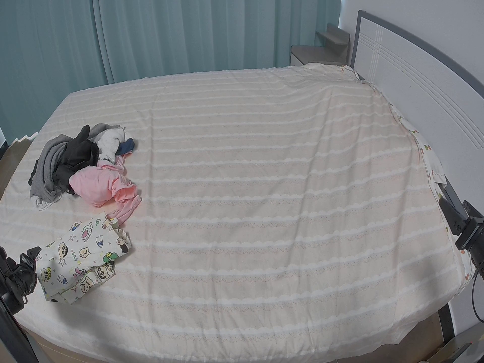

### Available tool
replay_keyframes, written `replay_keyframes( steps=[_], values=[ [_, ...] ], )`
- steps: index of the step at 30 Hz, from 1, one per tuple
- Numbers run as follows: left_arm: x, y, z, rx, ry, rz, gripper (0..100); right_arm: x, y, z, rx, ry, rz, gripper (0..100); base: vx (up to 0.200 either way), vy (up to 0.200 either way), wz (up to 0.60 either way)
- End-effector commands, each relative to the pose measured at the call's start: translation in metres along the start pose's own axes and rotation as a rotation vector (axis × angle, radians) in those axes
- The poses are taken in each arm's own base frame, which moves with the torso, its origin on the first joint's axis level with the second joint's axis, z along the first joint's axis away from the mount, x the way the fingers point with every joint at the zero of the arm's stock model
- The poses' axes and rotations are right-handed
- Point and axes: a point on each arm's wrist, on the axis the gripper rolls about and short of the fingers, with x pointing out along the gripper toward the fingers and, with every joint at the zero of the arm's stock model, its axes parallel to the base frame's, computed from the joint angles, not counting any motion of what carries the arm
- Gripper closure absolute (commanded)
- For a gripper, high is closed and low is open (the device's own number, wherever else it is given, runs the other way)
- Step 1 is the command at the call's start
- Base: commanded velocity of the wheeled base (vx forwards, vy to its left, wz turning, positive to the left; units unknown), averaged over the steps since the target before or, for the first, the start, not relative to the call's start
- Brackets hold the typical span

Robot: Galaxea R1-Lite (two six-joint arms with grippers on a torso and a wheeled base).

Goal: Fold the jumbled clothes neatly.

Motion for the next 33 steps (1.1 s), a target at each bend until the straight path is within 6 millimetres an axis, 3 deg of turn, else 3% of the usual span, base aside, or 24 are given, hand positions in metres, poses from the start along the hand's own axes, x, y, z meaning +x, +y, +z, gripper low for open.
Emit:
replay_keyframes(
  steps=[1,2,7,11,17,19,21,26,31,32,33],
  values=[
    [-0.061,-0.033,0.011,0.054,-0.062,-0.154,0,-0.001,0.001,0.002,0.0,-0.012,0.006,0,0.0,0.0,0.0],
    [-0.062,-0.035,0.011,0.055,-0.062,-0.161,0,-0.001,0.001,0.002,0.001,-0.012,0.004,0,0.0,0.0,0.0],
    [-0.113,-0.093,0.025,0.074,-0.048,-0.451,0,-0.004,0.001,0.005,-0.002,-0.034,0.011,0,0.0,0.0,0.0],
    [-0.149,-0.124,0.021,0.212,0.002,-0.626,0,-0.007,0.003,0.01,-0.005,-0.063,0.023,0,0.0,0.0,0.0],
    [-0.185,-0.16,-0.019,0.403,0.211,-0.88,0,-0.014,0.004,0.016,-0.028,-0.105,0.049,0,0.0,0.0,0.0],
    [-0.204,-0.171,-0.041,0.473,0.34,-1.003,0,-0.021,0.004,0.016,-0.067,-0.114,0.053,0,0.0,0.0,0.0],
    [-0.209,-0.173,-0.046,0.468,0.39,-1.03,0,-0.023,0.004,0.016,-0.084,-0.114,0.052,0,0.0,0.0,0.0],
    [-0.263,-0.171,-0.085,0.558,0.668,-1.208,0,-0.062,0.0,0.0,-0.122,-0.055,0.058,0,0.0,0.0,0.0],
    [-0.293,-0.153,-0.11,0.582,0.7,-1.249,0,-0.099,-0.005,-0.015,-0.123,0.001,0.111,0,0.0,0.0,0.0],
    [-0.293,-0.153,-0.11,0.582,0.7,-1.249,0,-0.099,-0.005,-0.015,-0.123,0.001,0.111,0,0.0,0.0,0.0],
    [-0.302,-0.146,-0.118,0.588,0.702,-1.256,0,-0.114,-0.007,-0.02,-0.123,0.018,0.128,0,0.0,0.0,0.0]
  ],
)
